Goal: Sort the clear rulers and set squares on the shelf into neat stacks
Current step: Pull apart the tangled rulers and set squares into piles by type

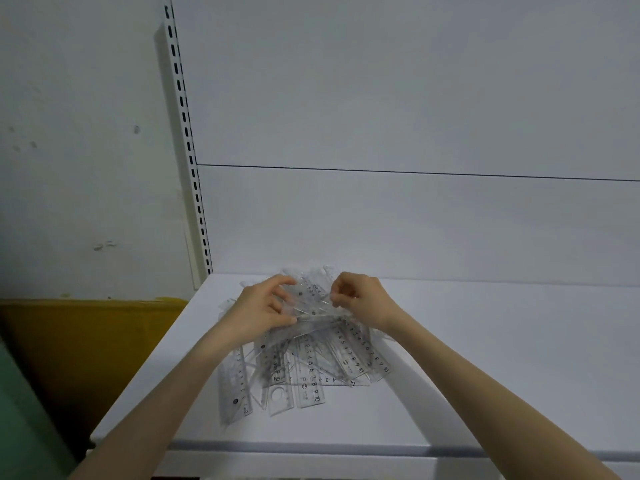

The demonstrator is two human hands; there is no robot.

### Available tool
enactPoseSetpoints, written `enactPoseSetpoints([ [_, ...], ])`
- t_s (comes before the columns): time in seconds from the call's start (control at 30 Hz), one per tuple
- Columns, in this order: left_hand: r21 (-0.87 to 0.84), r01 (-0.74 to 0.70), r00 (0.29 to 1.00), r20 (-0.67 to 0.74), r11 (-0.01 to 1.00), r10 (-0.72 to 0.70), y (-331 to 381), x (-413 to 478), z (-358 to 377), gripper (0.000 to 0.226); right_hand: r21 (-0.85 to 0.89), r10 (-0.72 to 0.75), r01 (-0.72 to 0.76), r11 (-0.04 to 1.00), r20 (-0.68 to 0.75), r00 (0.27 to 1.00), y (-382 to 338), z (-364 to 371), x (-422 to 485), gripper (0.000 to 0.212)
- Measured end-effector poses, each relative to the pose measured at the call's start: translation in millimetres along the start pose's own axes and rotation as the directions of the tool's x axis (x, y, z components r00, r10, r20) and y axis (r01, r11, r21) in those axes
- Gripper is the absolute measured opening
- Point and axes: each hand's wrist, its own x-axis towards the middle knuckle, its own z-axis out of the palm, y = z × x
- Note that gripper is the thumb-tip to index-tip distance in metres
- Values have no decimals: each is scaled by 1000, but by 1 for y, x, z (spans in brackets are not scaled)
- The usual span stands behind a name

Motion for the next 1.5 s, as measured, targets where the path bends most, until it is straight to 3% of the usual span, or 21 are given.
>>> enactPoseSetpoints([
  [0.23,-108,-45,988,-149,993,28,1,2,-10,26,283,25,-18,959,-22,999,-4,-19,-14,8],
  [0.4,-210,-77,988,-148,975,46,7,0,-19,25,352,8,-1,936,-18,1000,-7,-34,-26,6],
  [0.8,-280,-114,993,-65,953,99,52,12,17,23,341,103,-73,937,-70,992,18,-82,-80,32],
  [1.0,-271,-59,995,63,961,79,89,26,75,42,289,131,-89,953,-129,983,51,-126,-119,42],
  [1.1,-212,-83,989,101,974,106,108,34,108,40,277,152,-109,955,-141,978,74,-155,-140,42],
  [1.37,-136,-62,991,107,989,77,158,63,214,38,234,157,-126,964,-118,981,156,-247,-191,36],
  [1.5,-121,19,998,69,992,-11,173,79,257,36,202,164,-146,969,-75,984,195,-282,-200,42],
])
